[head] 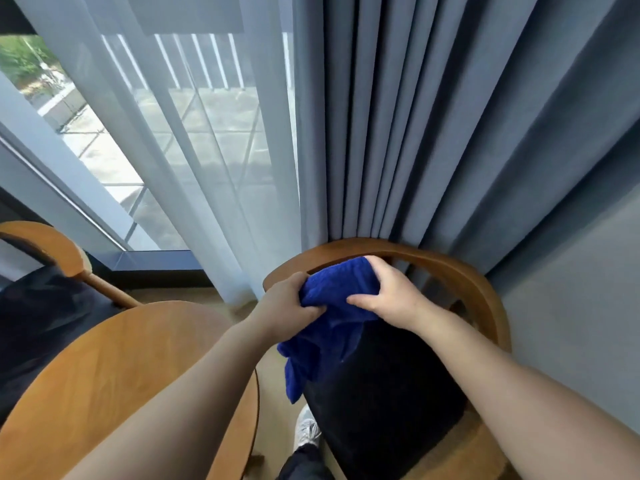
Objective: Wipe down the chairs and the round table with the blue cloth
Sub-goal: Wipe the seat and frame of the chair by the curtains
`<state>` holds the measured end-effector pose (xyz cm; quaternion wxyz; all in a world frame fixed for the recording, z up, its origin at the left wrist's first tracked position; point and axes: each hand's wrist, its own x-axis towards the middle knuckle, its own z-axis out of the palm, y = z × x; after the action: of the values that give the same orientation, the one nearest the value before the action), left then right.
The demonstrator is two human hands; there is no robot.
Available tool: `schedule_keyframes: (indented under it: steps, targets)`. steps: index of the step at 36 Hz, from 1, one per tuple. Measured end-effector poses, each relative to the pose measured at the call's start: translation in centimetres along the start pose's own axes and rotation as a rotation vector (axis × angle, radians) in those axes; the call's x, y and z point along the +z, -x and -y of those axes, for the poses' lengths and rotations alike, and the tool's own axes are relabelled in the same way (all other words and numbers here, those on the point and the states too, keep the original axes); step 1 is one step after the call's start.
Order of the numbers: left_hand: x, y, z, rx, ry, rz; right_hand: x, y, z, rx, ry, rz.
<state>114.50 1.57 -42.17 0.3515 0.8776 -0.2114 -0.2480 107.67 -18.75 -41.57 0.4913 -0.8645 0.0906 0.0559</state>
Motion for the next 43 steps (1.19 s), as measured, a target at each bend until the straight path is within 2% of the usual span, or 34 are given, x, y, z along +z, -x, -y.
schedule_keyframes:
  steps: [8,18,21,23,25,26,27,29,31,33,38,43]
  targets:
    - [-1.3,-8.7,8.0,-0.176,0.107,0.012,5.0,-11.3,-2.7,0.119,0.02,0.075]
    - [-1.7,-18.5,15.7,-0.301,0.162,-0.043,10.3,-22.9,-7.4,0.265,0.014,0.034]
    - [-1.2,-20.2,17.3,-0.341,0.19,-0.098,11.4,-25.4,-9.0,0.32,0.158,0.032]
    - [-0.9,-20.8,18.1,-0.351,0.187,-0.11,12.1,-26.2,-9.8,0.369,0.323,0.1]
    - [-0.6,-21.3,18.8,-0.343,0.198,-0.109,12.8,-26.2,-9.9,0.307,0.583,0.129]
    - [-0.4,-21.5,19.1,-0.342,0.213,-0.114,13.1,-25.9,-9.8,0.201,0.7,0.124]
    - [-0.4,-21.6,19.3,-0.34,0.228,-0.131,13.4,-25.6,-9.6,0.062,0.747,0.131]
    - [-0.5,-21.8,19.7,-0.335,0.236,-0.198,14.3,-24.9,-9.3,-0.116,0.72,0.262]
    - [-1.0,-21.8,20.0,-0.338,0.228,-0.265,15.5,-24.3,-9.3,-0.117,0.762,0.435]
    - [-1.5,-21.6,20.3,-0.342,0.185,-0.287,16.8,-24.2,-9.6,-0.063,0.851,0.493]
    - [-2.3,-21.1,21.3,-0.329,0.038,-0.268,19.8,-24.6,-10.5,-0.015,0.933,0.386]
    - [-2.0,-20.3,21.7,-0.34,0.068,-0.267,20.8,-25.0,-11.1,-0.036,1.034,0.353]
